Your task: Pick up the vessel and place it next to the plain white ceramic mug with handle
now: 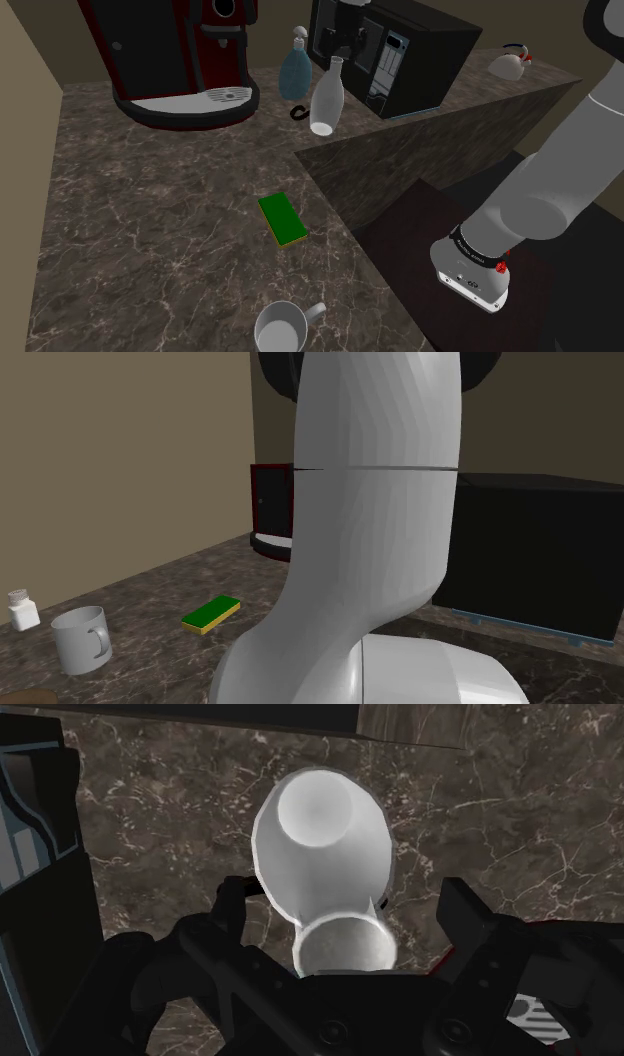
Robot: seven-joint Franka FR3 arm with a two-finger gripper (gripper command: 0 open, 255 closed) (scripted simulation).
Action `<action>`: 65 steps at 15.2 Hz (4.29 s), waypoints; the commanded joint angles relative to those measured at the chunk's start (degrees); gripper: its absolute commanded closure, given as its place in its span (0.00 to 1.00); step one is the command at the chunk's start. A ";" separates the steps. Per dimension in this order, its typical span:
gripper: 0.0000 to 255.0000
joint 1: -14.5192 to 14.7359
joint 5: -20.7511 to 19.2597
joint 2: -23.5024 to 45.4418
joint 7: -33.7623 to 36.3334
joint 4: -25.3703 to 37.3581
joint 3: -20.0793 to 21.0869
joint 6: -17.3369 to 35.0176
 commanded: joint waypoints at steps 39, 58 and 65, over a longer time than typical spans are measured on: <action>1.00 -0.01 0.00 1.85 0.25 15.83 0.00 -13.95; 1.00 2.36 0.07 -2.22 4.71 23.94 1.85 -26.05; 1.00 5.37 1.02 -12.29 11.44 16.07 5.34 -28.09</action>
